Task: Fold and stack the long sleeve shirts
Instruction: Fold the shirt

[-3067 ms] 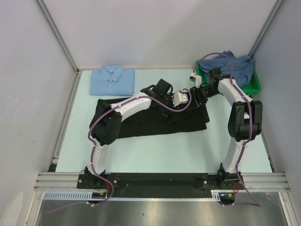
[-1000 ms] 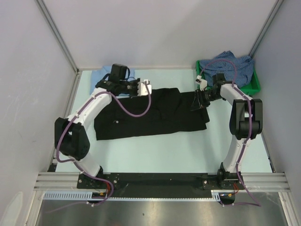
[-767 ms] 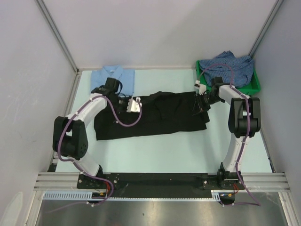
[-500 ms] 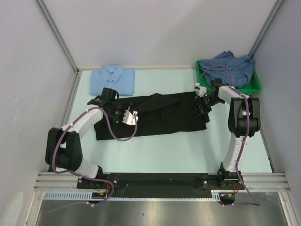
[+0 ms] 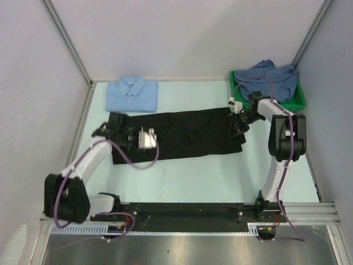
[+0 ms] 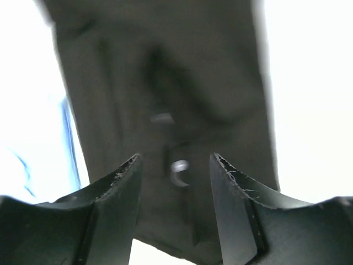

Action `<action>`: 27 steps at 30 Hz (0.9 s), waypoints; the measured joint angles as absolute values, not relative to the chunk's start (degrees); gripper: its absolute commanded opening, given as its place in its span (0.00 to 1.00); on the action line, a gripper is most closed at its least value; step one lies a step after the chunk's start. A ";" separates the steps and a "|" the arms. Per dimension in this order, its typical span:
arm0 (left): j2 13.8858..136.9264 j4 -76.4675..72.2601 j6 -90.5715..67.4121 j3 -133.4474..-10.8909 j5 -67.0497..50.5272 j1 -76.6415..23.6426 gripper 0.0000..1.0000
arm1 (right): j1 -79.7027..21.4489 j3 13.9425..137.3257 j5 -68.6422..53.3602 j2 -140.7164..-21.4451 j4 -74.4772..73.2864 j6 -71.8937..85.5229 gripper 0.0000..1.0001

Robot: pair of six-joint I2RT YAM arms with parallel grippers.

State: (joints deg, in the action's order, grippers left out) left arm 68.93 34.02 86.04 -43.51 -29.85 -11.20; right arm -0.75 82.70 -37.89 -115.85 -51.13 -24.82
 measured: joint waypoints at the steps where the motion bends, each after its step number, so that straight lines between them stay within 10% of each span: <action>1: 70.85 34.37 81.76 -46.83 -29.78 -10.68 0.55 | -0.91 82.94 -38.13 -115.46 -51.24 -25.15 0.19; 10: 96.79 37.89 35.88 -75.90 -34.41 -3.97 0.52 | -4.14 89.01 -39.46 -113.19 -47.77 -25.26 0.31; 27: 111.02 44.53 20.84 -76.14 -32.29 -4.71 0.61 | -6.85 94.52 -39.29 -119.81 -45.04 -23.73 0.30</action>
State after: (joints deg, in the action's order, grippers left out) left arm 111.02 44.53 20.84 -76.14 -32.29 -4.71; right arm -6.85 94.52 -39.29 -119.81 -45.04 -23.73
